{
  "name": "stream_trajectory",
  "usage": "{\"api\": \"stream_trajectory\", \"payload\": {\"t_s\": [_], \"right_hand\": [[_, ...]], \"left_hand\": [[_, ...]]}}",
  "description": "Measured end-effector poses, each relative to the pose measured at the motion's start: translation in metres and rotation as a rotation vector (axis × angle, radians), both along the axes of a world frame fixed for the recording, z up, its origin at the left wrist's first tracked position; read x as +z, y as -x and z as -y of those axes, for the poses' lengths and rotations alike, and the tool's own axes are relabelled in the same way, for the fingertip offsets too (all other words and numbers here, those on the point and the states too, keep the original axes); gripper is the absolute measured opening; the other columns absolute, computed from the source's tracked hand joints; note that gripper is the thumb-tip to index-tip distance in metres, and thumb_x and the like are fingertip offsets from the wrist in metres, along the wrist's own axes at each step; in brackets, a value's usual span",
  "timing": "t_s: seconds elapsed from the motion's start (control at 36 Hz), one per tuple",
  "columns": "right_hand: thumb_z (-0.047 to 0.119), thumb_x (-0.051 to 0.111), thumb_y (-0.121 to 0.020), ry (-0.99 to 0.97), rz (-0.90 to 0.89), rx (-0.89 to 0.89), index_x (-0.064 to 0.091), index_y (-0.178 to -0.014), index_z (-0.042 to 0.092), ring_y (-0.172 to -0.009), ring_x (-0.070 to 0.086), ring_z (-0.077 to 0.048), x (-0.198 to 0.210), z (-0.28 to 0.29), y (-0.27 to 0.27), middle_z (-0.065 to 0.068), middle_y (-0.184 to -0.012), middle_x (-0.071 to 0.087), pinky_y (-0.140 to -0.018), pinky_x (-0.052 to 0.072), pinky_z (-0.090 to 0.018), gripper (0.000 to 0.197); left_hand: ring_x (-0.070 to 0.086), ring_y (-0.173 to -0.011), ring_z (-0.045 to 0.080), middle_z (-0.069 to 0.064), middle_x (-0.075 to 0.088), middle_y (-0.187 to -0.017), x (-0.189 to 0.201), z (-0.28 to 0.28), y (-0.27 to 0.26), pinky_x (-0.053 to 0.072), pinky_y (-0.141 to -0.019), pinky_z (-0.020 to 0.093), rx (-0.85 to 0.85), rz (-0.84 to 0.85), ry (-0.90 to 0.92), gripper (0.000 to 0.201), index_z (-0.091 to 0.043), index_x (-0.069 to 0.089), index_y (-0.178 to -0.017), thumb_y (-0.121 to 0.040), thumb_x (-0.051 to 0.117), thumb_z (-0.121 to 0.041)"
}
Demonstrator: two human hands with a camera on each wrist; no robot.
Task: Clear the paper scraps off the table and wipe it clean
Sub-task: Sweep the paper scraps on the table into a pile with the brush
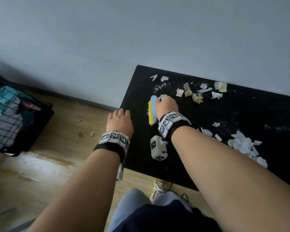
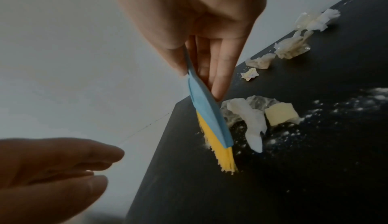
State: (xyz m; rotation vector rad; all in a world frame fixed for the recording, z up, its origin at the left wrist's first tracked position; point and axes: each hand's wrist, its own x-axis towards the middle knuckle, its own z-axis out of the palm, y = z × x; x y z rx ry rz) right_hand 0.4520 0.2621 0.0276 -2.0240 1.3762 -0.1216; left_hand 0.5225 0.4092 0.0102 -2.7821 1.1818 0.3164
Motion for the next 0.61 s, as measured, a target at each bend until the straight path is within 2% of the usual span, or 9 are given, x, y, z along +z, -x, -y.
{"api": "stream_trajectory", "payload": {"t_s": [0.08,0.28,0.47,0.61], "right_hand": [[0.024,0.04,-0.1,0.018,-0.041,-0.029,0.06,-0.119,0.011,-0.104,0.063,-0.027,-0.003,0.009,0.005,-0.009,-0.114,0.065,-0.07,0.042,-0.031,0.03],[0.015,0.041,-0.098,0.048,-0.076,-0.145,0.061,-0.114,0.004,-0.105,0.062,-0.031,-0.002,0.021,0.023,-0.013,-0.112,0.065,-0.07,0.039,-0.03,0.027],[0.014,0.042,-0.098,0.06,-0.15,-0.319,0.06,-0.113,0.006,-0.105,0.061,-0.032,0.0,0.023,0.051,-0.013,-0.114,0.065,-0.07,0.037,-0.03,0.025],[0.015,0.041,-0.097,0.148,-0.227,-0.353,0.06,-0.113,0.006,-0.105,0.062,-0.033,0.007,0.021,0.059,-0.013,-0.114,0.064,-0.069,0.037,-0.03,0.026]], "left_hand": [[0.04,-0.131,0.026,0.006,0.046,-0.138,-0.003,0.007,-0.002,0.031,-0.11,0.04,-0.006,-0.016,0.008,0.037,-0.015,0.043,-0.133,-0.098,0.043,-0.026],[0.039,-0.132,0.025,0.006,0.045,-0.14,-0.004,0.031,-0.01,0.029,-0.112,0.041,-0.084,-0.053,0.032,0.04,-0.015,0.041,-0.137,-0.098,0.044,-0.025],[0.037,-0.134,0.026,0.006,0.042,-0.143,0.0,0.043,-0.02,0.029,-0.114,0.041,-0.22,-0.073,0.025,0.044,-0.014,0.038,-0.141,-0.099,0.043,-0.026],[0.039,-0.132,0.026,0.006,0.044,-0.141,0.004,0.046,-0.037,0.03,-0.112,0.041,-0.303,-0.063,0.021,0.044,-0.014,0.039,-0.14,-0.098,0.044,-0.024]]}}
